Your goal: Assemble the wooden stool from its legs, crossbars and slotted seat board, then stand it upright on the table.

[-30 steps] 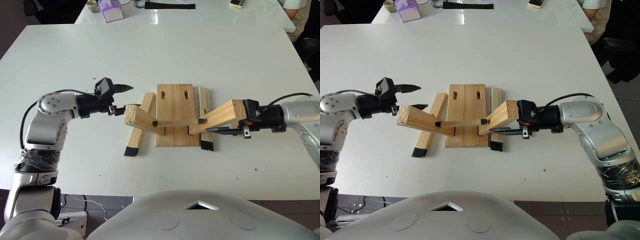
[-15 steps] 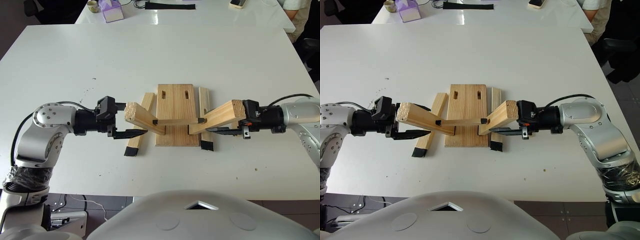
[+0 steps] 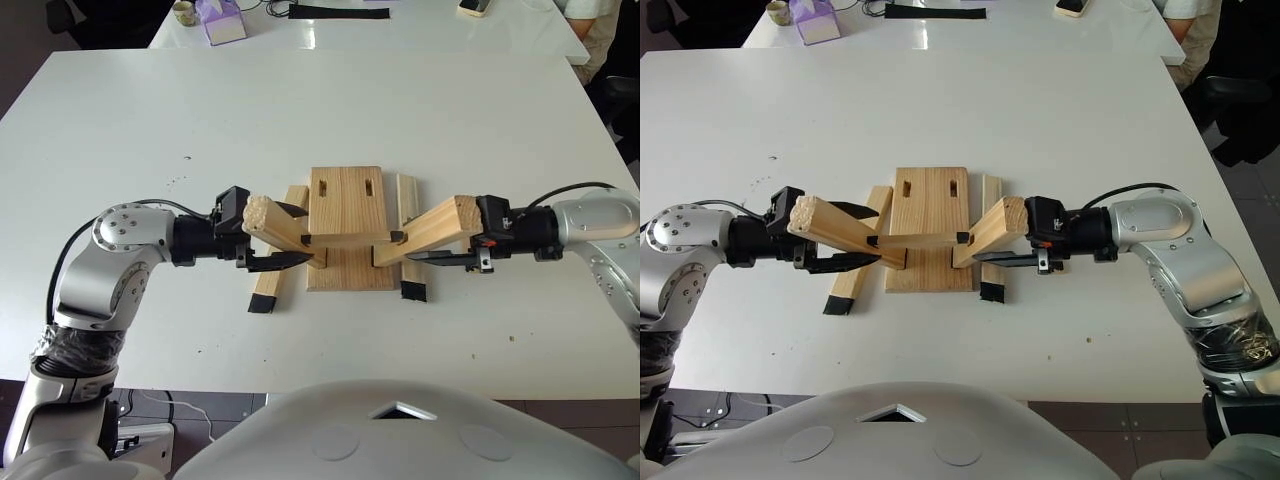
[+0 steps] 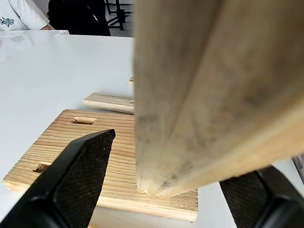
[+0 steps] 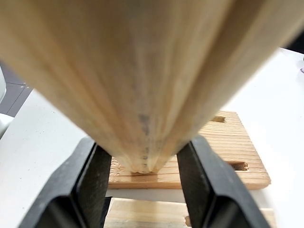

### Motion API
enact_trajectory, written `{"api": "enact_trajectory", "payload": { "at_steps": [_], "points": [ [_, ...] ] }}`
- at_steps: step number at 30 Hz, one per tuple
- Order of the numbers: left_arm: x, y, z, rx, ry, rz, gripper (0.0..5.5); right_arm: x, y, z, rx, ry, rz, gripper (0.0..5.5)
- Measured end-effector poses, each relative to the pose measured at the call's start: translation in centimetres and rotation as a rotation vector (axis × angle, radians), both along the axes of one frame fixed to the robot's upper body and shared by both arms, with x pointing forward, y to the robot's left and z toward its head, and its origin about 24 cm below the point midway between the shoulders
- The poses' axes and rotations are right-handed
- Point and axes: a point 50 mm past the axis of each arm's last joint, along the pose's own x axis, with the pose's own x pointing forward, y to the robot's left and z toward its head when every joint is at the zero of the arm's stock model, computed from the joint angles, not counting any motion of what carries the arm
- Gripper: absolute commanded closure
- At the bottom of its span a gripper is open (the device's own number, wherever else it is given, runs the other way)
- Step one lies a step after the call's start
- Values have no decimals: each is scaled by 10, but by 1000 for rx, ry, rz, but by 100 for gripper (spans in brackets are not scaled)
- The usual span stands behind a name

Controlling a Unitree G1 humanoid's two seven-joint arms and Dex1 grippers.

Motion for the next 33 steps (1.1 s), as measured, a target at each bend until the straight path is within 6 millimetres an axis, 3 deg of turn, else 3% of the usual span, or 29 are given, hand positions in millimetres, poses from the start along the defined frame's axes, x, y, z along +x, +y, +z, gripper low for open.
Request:
{"api": "enact_trajectory", "payload": {
  "at_steps": [13,33],
  "points": [
    [7,-13,4,-3,-19,-43,192,14,3,0,-11,23,25,351],
    [24,-19,-8,-71,46,21,192,38,7,1,-29,30,35,351]
  ]
}}
